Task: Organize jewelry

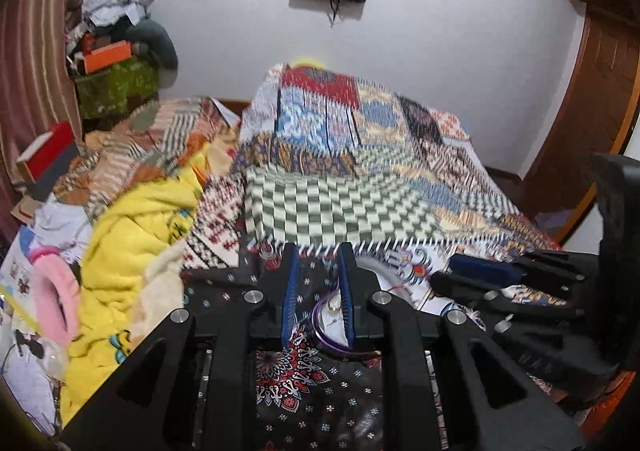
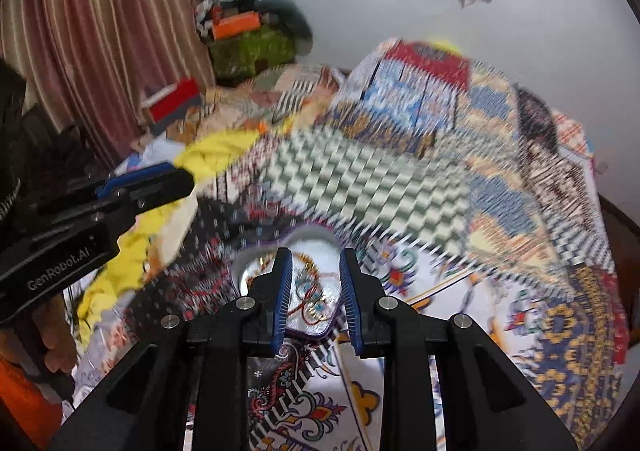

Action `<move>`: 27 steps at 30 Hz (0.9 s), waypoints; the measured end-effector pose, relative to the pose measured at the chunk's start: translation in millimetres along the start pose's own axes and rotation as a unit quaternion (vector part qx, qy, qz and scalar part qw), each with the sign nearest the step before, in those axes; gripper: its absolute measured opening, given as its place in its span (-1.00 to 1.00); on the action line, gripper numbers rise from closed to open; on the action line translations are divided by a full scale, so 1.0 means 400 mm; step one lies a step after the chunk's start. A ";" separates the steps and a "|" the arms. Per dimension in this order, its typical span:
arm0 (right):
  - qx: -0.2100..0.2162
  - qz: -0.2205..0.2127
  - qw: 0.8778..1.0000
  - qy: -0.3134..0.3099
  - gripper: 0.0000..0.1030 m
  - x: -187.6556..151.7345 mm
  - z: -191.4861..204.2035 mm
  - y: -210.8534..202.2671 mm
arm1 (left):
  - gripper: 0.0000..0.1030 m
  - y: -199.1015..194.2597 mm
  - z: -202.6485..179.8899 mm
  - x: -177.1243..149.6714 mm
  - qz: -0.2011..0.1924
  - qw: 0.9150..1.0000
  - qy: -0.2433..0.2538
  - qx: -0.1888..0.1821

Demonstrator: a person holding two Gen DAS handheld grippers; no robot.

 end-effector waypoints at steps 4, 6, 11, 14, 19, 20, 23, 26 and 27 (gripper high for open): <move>-0.009 -0.069 0.997 0.016 -0.57 0.011 -0.007 -0.150 | -0.67 -0.100 -0.036 0.017 -0.042 0.999 0.008 0.006; -0.017 -0.104 0.994 0.020 -0.58 0.010 -0.004 -0.225 | -0.67 -0.152 -0.057 0.024 -0.065 0.998 0.015 0.010; -0.039 -0.185 0.982 0.020 -0.58 -0.012 0.025 -0.384 | -0.53 -0.301 -0.116 0.019 -0.129 0.991 0.029 0.010; -0.052 -0.228 0.972 0.018 -0.58 -0.034 0.052 -0.463 | -0.43 -0.401 -0.155 0.004 -0.176 0.984 0.040 0.016; -0.063 -0.279 0.958 0.024 -0.21 -0.072 0.083 -0.552 | -0.14 -0.524 -0.191 -0.038 -0.234 0.971 0.043 0.030; -0.068 -0.288 0.955 0.027 0.07 -0.080 0.087 -0.564 | 0.00 -0.544 -0.194 -0.048 -0.243 0.968 0.042 0.033; -0.095 -0.315 0.944 0.031 0.38 -0.103 0.099 -0.589 | 0.26 -0.581 -0.197 -0.072 -0.262 0.963 0.037 0.047; -0.120 -0.329 0.936 0.038 0.72 -0.115 0.104 -0.598 | 0.48 -0.604 -0.193 -0.085 -0.270 0.961 0.030 0.051; -0.123 -0.333 0.934 0.041 0.76 -0.119 0.106 -0.601 | 0.61 -0.611 -0.190 -0.090 -0.271 0.961 0.027 0.050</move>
Point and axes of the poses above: each gripper's, at about its wrist camera, not at the fingertips, and y roughly the way its jaws point, z to its left, x to its top, the point moved 5 cm from there along y, roughly the way its jaws point, and after that the axes turned 12 degrees about z, right-handed, at the moved point
